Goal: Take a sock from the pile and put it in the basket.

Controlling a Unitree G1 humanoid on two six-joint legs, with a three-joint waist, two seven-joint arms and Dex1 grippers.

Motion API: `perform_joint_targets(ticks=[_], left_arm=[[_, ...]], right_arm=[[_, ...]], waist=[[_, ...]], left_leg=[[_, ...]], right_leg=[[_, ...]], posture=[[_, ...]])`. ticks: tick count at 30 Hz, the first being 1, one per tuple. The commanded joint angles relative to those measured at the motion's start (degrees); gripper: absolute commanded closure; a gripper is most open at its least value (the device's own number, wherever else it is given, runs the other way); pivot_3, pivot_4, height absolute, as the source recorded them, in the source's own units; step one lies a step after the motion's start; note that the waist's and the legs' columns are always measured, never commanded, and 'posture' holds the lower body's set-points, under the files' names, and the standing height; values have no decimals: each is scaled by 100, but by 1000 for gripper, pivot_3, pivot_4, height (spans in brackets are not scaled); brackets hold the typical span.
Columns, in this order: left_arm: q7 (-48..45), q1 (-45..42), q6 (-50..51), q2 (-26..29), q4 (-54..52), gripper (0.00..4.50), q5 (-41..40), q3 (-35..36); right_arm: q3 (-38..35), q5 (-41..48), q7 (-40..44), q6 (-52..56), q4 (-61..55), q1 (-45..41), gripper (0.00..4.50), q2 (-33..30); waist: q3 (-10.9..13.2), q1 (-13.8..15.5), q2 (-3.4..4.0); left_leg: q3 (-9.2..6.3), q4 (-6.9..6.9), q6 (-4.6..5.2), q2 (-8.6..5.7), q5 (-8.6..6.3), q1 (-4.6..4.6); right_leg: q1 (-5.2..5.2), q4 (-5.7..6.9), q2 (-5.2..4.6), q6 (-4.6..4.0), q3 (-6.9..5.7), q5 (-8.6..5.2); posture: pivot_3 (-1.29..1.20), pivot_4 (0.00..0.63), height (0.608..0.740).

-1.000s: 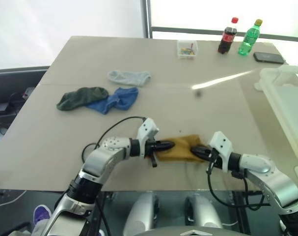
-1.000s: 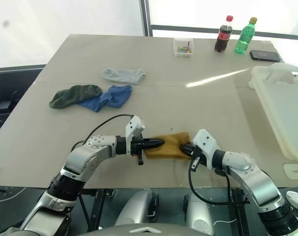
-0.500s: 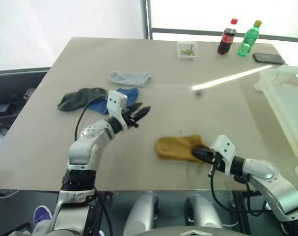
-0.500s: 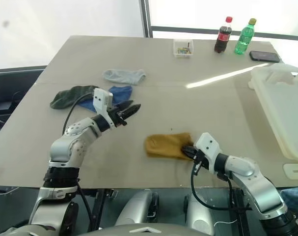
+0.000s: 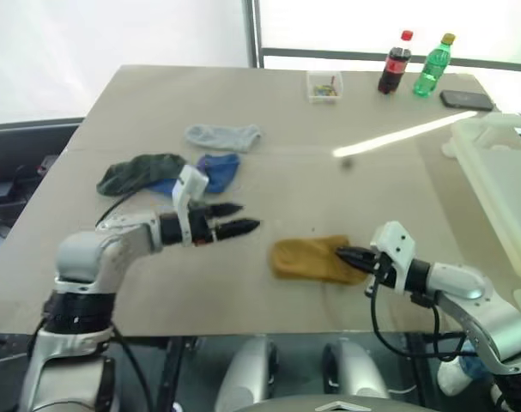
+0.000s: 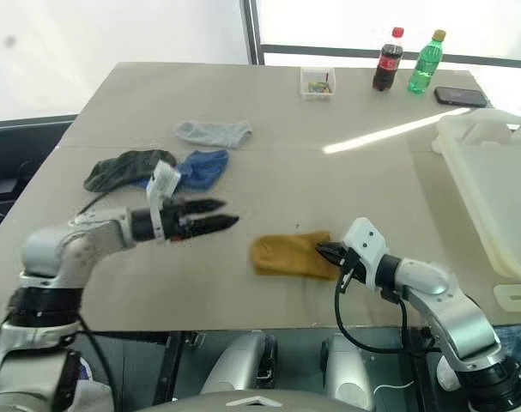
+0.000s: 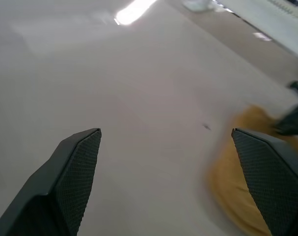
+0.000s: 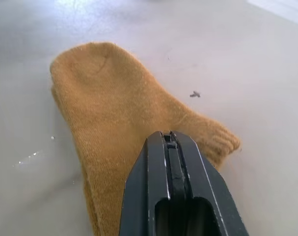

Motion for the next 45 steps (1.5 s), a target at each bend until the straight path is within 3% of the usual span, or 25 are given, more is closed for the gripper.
perform_joint_targets(ticks=[1,5,16,29,40,45], left_arm=[[149,-43,1337,29,89,19,-776,371],[341,-28,2145,-34,61,19,-1079,325],[1134,-254,2507,-981,277,19,-835,-124],[939,-645,2982,-1537,249,19,-1298,-166],[389,-1022,2532,-1564,546,19,-1113,-674],[-80,-1317,2059,-1540,769,19,-791,-1232]], right_arm=[[-21,-119,88,-144,-80,-58,4500,-74],[10,-189,162,-195,-10,-15,4500,-56],[155,-498,248,-487,422,174,4500,-43],[185,-673,197,-474,380,113,4500,-19],[94,-709,53,-263,-86,216,4500,-56],[135,-881,-46,-137,-260,214,4500,-145]], waist=[[2,32,-3],[2,23,-3],[-2,44,-5],[-3,21,-4],[-2,31,-5],[-2,26,-4]], left_leg=[[-3,0,0,-1,0,-1],[-8,4,1,-4,0,2],[-1,3,-25,-6,15,10],[1,3,-26,-6,16,7],[0,3,-25,-6,16,3],[1,3,-25,-6,16,3]], right_leg=[[0,0,0,0,-3,0],[3,0,1,1,-7,0],[8,2,-3,-23,7,-13],[7,6,-2,-24,24,-12],[5,6,-2,-25,26,-13],[5,5,-2,-25,27,-13]], posture=[[0,150,729],[0,150,729],[0,150,729],[0,150,729],[0,150,729],[0,150,729]])
